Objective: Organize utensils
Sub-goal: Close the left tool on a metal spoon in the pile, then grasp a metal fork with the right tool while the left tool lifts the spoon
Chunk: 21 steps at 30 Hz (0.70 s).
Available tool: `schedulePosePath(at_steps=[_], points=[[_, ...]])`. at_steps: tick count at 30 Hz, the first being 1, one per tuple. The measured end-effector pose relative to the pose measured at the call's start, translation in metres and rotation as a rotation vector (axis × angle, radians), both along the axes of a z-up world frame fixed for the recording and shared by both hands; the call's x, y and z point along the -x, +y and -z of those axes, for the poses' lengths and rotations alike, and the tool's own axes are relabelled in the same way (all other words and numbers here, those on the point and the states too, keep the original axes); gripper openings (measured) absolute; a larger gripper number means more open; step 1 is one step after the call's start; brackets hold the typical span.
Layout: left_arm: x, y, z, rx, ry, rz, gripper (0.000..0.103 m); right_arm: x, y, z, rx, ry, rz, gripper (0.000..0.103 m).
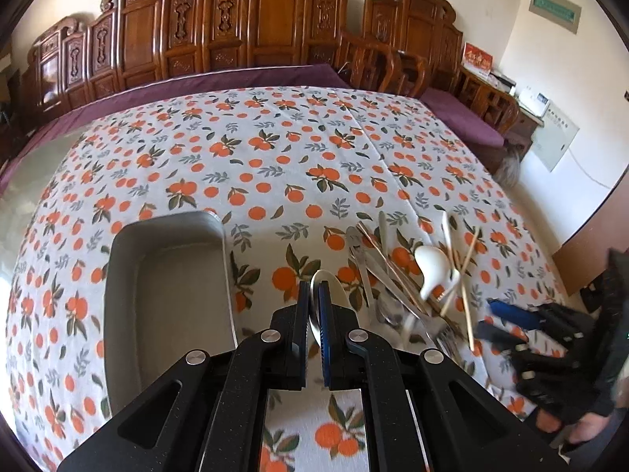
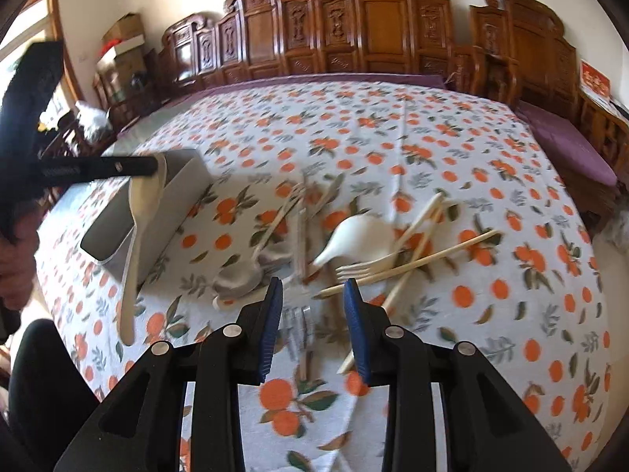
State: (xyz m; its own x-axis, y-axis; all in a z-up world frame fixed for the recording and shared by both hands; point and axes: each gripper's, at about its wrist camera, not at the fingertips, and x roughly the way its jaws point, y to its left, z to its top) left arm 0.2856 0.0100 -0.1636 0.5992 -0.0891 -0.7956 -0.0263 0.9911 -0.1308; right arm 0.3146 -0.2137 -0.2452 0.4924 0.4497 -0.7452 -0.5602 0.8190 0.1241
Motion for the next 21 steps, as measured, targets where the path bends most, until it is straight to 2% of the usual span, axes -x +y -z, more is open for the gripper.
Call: schedulePosePath(at_steps=[9,17,21], points=[[0.039,0.003,-0.014,-0.012,-0.051,0.014,0.004,0.004,0.024,0.024,0.053,-0.003,-0.032,0.035],[0.054,0.005,-0.010,0.009,-0.092,0.035,0.004,0.006,0.035,0.038,0.127,-0.042,-0.056,0.034],[0.053,0.007,-0.003,0.031,-0.103,0.045,0.004,0.005,0.039,0.039,0.174,-0.062,-0.056,0.025]])
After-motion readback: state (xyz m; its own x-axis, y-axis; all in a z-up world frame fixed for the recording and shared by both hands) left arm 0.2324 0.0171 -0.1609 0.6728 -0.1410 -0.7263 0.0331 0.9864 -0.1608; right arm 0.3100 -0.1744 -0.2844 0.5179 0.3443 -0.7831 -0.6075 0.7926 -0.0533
